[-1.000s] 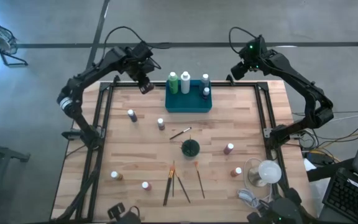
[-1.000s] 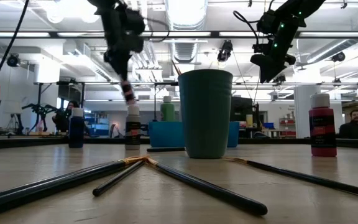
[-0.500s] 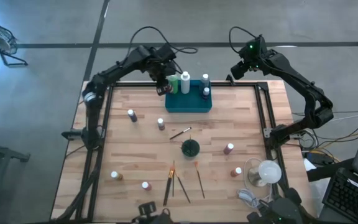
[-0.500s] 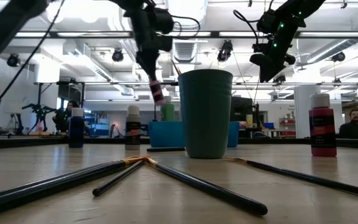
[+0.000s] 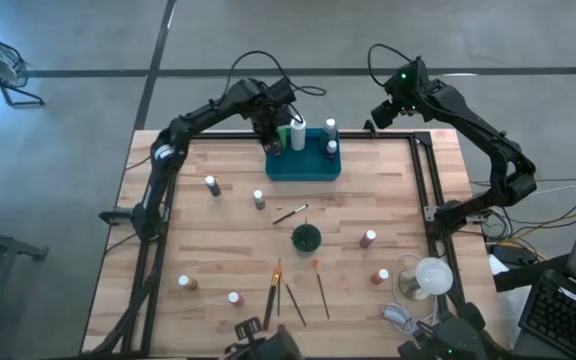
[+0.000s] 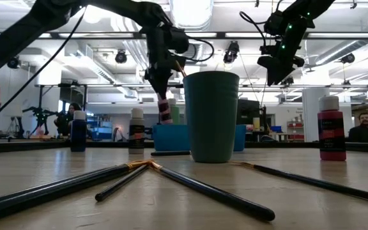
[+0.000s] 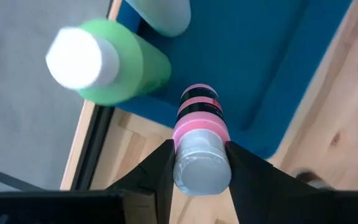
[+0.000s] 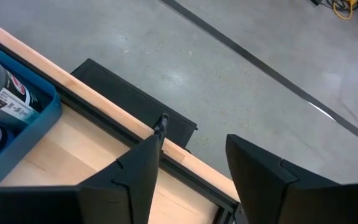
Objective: Pick & Place Paint Supplies
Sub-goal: Put the pink paint bottle into the blue bin
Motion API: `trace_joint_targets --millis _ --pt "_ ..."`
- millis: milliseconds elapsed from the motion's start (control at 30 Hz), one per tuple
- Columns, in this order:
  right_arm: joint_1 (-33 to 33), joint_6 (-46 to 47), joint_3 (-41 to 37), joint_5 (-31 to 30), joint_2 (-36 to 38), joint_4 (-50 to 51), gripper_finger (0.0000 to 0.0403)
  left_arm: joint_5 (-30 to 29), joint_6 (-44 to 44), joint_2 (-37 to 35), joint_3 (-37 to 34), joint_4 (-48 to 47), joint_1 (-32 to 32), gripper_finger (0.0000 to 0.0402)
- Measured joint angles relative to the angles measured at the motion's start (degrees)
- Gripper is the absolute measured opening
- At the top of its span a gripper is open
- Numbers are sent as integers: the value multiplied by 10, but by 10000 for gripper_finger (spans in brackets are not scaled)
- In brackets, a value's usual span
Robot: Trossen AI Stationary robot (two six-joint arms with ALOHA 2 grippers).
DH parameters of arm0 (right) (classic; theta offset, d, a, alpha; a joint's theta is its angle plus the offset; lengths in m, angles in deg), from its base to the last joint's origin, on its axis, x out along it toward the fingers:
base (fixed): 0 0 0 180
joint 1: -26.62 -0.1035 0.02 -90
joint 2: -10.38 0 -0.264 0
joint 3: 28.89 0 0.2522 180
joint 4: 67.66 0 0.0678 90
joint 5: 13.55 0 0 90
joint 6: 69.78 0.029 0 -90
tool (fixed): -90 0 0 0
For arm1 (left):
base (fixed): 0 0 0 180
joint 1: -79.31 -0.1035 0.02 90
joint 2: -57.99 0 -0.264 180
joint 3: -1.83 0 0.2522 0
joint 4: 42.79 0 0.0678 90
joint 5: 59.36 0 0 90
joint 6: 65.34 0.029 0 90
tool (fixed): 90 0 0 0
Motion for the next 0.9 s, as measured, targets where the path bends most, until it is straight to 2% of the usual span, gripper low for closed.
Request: trace_joint_targets --millis 333,900 --pt "0 0 0 0 0 0 196 -14 -14 33 0 25 0 124" --pt "0 -1 0 0 0 -1 167 -26 -21 76 0 35 -6 124"
